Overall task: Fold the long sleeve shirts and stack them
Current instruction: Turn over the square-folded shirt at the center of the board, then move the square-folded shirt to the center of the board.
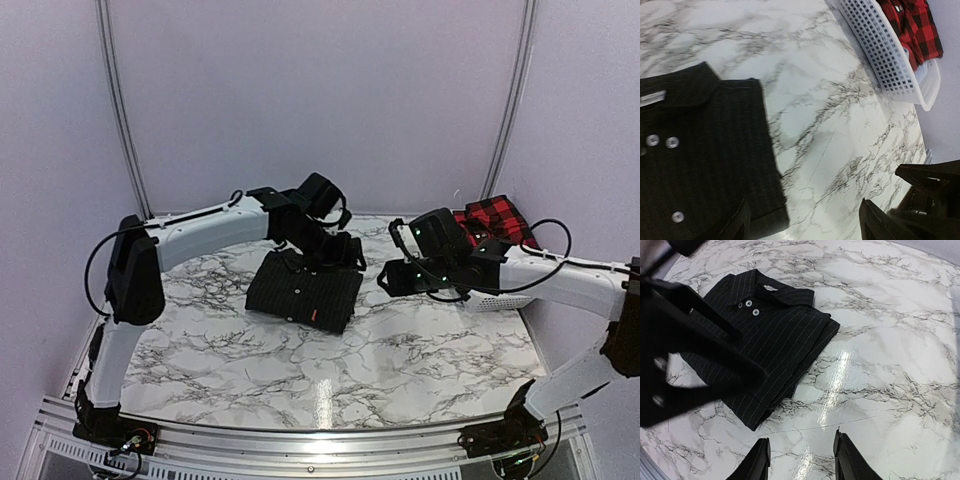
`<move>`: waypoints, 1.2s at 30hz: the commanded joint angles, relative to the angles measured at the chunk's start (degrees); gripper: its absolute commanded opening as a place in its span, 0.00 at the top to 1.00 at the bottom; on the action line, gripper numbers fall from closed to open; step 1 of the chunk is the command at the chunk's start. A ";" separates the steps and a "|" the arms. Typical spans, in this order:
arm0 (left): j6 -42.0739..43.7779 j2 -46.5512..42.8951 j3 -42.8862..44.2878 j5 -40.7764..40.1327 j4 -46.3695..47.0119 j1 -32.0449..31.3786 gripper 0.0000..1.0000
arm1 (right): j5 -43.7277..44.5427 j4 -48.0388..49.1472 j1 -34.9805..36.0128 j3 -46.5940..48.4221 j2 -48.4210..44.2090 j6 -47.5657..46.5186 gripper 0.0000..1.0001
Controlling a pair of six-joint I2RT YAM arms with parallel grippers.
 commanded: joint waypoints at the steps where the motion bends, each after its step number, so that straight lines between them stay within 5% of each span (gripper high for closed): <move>1: 0.40 -13.18 -13.25 -5.87 5.80 6.13 0.23 | -4.40 6.37 0.01 0.24 4.42 1.23 0.60; 9: 6.35 -29.13 -42.94 3.11 15.36 16.72 0.22 | -11.58 15.28 -0.01 1.98 15.42 2.94 0.54; 17: 12.68 -34.31 -61.42 9.46 24.49 20.73 0.22 | -12.77 17.83 -0.67 2.91 21.43 4.16 0.48; 27: 11.44 -39.47 -74.70 7.37 39.24 20.73 0.27 | -13.18 16.89 0.12 0.51 20.70 3.64 0.49; 36: 12.23 -38.11 -75.46 6.09 40.28 20.72 0.38 | -7.62 13.78 7.69 -2.59 18.18 3.29 0.57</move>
